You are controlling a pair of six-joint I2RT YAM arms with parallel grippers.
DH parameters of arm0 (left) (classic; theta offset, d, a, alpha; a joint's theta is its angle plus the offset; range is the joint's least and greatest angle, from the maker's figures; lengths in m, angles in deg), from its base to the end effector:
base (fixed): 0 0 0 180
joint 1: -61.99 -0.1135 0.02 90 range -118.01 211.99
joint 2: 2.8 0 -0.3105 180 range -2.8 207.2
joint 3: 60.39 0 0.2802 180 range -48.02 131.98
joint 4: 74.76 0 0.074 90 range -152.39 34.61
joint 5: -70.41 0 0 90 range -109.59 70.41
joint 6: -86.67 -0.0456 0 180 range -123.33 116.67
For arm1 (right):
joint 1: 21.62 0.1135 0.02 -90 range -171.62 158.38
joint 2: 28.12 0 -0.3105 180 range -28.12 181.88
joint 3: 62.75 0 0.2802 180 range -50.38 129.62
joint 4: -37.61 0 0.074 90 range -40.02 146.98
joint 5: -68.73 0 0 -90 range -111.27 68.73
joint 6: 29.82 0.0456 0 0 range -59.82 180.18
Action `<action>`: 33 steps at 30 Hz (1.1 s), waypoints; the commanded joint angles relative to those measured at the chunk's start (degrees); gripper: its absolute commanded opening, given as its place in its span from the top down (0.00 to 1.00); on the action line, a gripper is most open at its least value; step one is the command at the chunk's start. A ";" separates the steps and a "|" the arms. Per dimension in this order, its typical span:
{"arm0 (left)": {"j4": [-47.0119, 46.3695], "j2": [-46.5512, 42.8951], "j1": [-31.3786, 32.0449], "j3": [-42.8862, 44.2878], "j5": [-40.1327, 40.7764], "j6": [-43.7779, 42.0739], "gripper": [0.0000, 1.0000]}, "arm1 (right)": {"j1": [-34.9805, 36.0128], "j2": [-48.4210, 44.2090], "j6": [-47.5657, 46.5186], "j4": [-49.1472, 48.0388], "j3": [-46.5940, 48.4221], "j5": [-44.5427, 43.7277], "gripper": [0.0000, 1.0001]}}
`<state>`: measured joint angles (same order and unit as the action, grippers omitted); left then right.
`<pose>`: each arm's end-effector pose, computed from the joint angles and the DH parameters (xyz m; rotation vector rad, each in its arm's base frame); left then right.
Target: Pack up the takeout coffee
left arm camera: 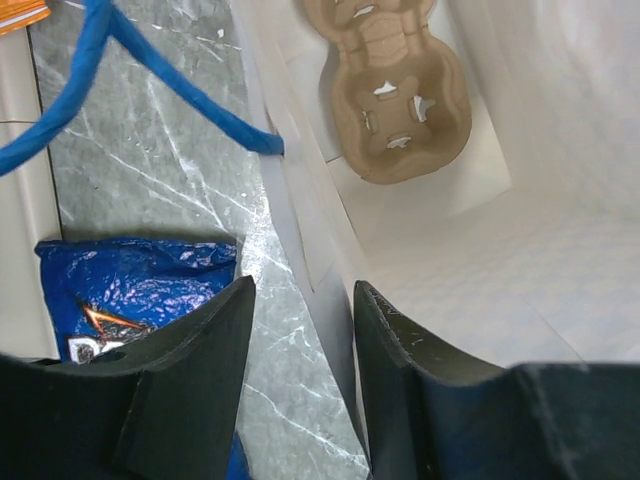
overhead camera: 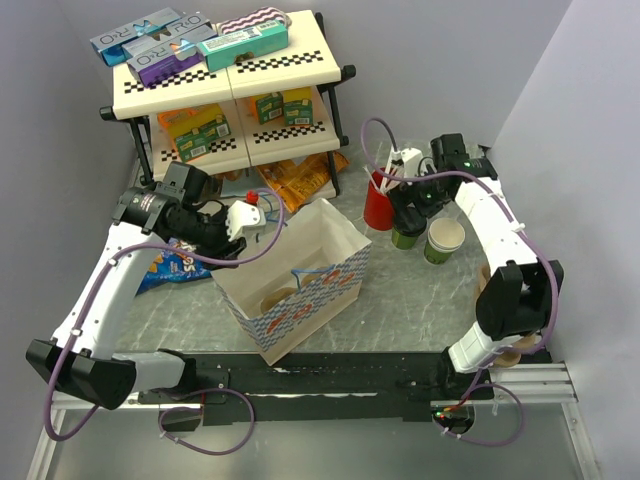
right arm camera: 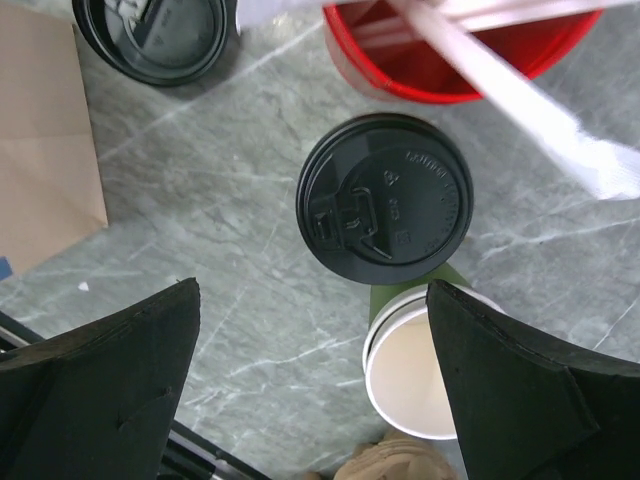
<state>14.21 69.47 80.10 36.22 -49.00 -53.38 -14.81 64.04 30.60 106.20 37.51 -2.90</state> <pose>0.2111 -0.0926 0.4220 1.5475 2.0197 -0.4836 0.3626 0.0578 0.3612 -0.9042 2.4013 0.2731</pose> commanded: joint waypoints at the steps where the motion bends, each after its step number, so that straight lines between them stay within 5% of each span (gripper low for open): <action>1: 0.31 -0.11 0.17 1.88 -2.85 1.35 0.50 | -0.57 0.74 -1.09 -2.00 -1.15 -0.44 0.00; 33: 1.18 0.68 0.26 2.06 -4.25 4.16 0.51 | -1.54 10.76 -3.02 -6.83 1.22 -2.81 0.00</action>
<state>14.67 70.19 80.10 37.14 -51.25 -50.14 -15.90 74.11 28.52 99.21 36.75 -5.61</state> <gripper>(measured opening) 0.493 0.999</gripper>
